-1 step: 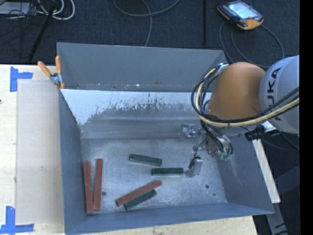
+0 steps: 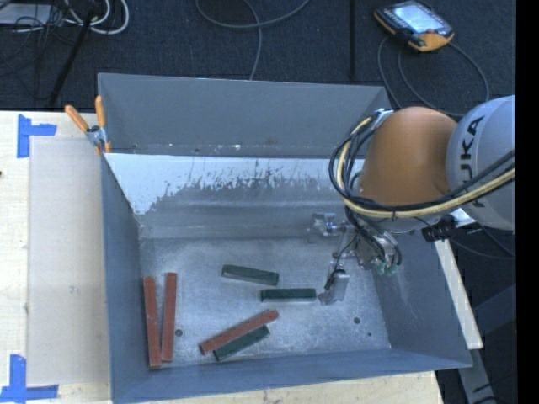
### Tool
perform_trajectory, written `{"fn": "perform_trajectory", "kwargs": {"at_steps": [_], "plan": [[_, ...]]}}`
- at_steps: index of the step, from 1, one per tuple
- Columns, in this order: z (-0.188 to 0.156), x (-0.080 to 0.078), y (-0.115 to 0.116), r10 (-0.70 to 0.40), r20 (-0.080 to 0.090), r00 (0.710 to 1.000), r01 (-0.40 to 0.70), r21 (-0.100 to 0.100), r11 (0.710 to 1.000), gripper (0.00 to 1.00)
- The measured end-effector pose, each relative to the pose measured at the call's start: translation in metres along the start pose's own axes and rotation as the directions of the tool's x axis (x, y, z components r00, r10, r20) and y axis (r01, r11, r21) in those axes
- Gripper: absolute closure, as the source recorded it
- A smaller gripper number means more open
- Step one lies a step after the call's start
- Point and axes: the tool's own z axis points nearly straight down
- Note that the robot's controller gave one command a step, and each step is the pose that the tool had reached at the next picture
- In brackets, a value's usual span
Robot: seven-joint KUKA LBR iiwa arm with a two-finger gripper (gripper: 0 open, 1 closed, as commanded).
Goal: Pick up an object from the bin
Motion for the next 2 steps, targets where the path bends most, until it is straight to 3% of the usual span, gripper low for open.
{"fn": "perform_trajectory", "kwargs": {"at_steps": [1,2], "plan": [[0.002,-0.001,0.0,-0.001,0.003,1.0,0.001,0.0,1.0,0.0],[0.02,0.005,0.018,0.024,-0.017,1.0,-0.024,0.0,1.0,0.0]]}}
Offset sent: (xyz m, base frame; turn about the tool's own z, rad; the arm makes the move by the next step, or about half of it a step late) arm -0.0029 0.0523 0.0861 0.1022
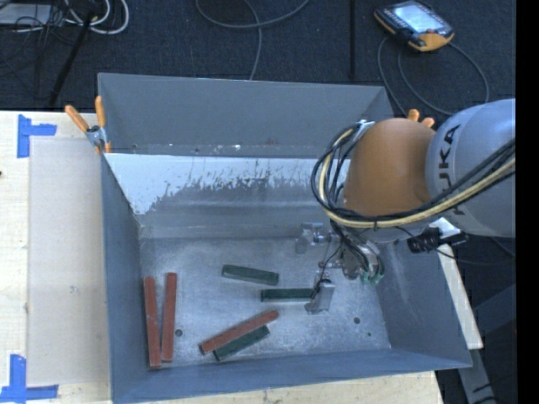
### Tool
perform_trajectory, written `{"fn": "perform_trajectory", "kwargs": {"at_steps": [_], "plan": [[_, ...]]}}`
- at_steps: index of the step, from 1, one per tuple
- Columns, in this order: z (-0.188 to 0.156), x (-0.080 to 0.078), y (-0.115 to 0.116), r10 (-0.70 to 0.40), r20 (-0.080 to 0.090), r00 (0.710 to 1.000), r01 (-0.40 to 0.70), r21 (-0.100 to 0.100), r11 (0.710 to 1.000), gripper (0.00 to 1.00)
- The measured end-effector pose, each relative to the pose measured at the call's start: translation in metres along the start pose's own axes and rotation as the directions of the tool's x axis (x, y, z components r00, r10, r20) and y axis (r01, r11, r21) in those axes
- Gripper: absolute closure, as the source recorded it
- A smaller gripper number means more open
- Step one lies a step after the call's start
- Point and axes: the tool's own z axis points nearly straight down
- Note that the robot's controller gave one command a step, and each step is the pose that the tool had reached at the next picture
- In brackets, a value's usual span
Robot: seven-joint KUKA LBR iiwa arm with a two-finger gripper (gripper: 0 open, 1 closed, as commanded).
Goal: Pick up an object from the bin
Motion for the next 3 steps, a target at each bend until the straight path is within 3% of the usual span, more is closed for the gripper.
{"fn": "perform_trajectory", "kwargs": {"at_steps": [1,2,3], "plan": [[0.084,-0.021,-0.019,-0.111,0.013,0.994,0.112,-0.001,0.994,1.0],[0.084,-0.021,-0.019,-0.111,0.013,0.994,0.111,-0.001,0.994,1.0],[0.042,-0.032,-0.02,-0.152,0.012,0.988,0.152,0.002,0.988,1.0]]}}
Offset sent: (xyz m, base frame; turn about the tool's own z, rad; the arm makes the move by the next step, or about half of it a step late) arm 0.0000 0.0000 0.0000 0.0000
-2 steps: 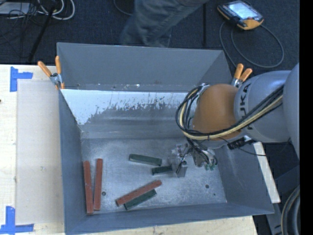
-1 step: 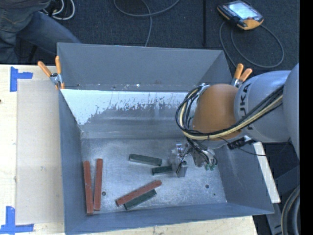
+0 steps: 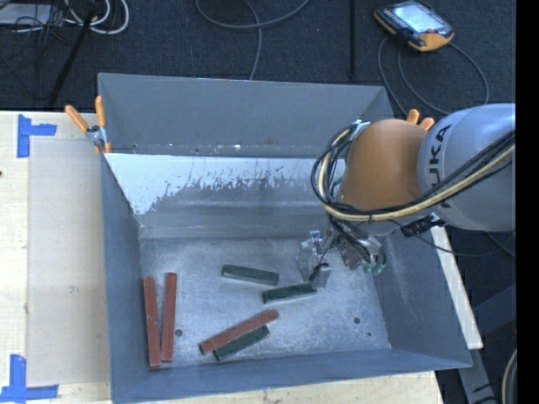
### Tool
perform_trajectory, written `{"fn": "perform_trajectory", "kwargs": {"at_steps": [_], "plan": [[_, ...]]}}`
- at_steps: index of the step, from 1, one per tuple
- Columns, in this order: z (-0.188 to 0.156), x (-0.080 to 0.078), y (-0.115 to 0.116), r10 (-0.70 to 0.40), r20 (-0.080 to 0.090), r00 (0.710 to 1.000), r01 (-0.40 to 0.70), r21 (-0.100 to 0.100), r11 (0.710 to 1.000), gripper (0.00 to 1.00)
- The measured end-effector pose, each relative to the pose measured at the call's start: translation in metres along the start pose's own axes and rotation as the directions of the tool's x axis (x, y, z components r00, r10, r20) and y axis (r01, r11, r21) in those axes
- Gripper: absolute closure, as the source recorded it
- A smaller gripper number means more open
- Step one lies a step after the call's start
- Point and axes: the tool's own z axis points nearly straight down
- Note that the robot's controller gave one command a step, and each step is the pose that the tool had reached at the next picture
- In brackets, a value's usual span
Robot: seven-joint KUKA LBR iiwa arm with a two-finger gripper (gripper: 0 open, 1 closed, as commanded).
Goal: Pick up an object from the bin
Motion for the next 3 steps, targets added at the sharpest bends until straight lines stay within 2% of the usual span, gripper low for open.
{"fn": "perform_trajectory", "kwargs": {"at_steps": [1,2,3], "plan": [[-0.059,0.019,0.005,-0.107,0.001,0.994,0.107,0.0,0.994,1.0],[0.041,0.08,0.092,-0.3,0.019,0.954,0.3,0.006,0.954,0.0],[0.039,0.079,0.093,-0.299,0.017,0.954,0.299,0.005,0.954,0.0]]}}
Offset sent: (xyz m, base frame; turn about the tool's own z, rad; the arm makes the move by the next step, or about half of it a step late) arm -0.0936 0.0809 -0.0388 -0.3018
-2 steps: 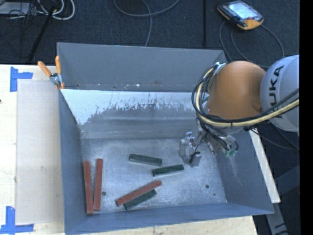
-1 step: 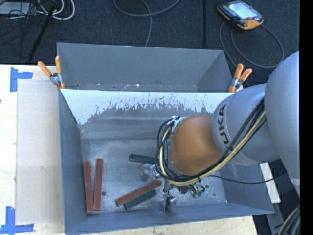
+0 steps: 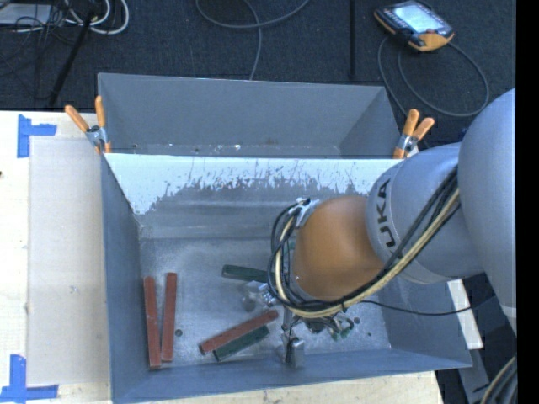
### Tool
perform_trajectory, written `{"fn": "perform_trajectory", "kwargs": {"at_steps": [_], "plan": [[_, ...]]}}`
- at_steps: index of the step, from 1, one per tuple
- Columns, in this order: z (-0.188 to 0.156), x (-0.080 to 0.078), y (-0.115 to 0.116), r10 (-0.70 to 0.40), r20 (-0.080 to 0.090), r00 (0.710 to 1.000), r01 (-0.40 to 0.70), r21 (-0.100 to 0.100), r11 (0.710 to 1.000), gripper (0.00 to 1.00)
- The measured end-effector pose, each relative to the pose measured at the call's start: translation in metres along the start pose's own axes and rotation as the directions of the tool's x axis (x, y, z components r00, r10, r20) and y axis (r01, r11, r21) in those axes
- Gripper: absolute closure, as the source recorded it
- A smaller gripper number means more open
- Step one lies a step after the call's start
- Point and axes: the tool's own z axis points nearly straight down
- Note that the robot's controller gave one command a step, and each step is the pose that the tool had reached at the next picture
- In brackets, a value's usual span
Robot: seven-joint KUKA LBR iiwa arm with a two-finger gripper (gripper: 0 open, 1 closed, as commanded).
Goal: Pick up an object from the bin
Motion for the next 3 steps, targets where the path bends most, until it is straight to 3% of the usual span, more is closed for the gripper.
{"fn": "perform_trajectory", "kwargs": {"at_steps": [1,2,3], "plan": [[-0.002,-0.007,0.007,-0.086,-0.007,0.996,0.086,0.0,0.996,0.0],[-0.002,-0.028,0.032,-0.197,-0.01,0.98,0.197,-0.005,0.98,0.0],[0.004,-0.03,0.075,-0.469,0.007,0.883,0.469,0.003,0.883,1.0]]}}
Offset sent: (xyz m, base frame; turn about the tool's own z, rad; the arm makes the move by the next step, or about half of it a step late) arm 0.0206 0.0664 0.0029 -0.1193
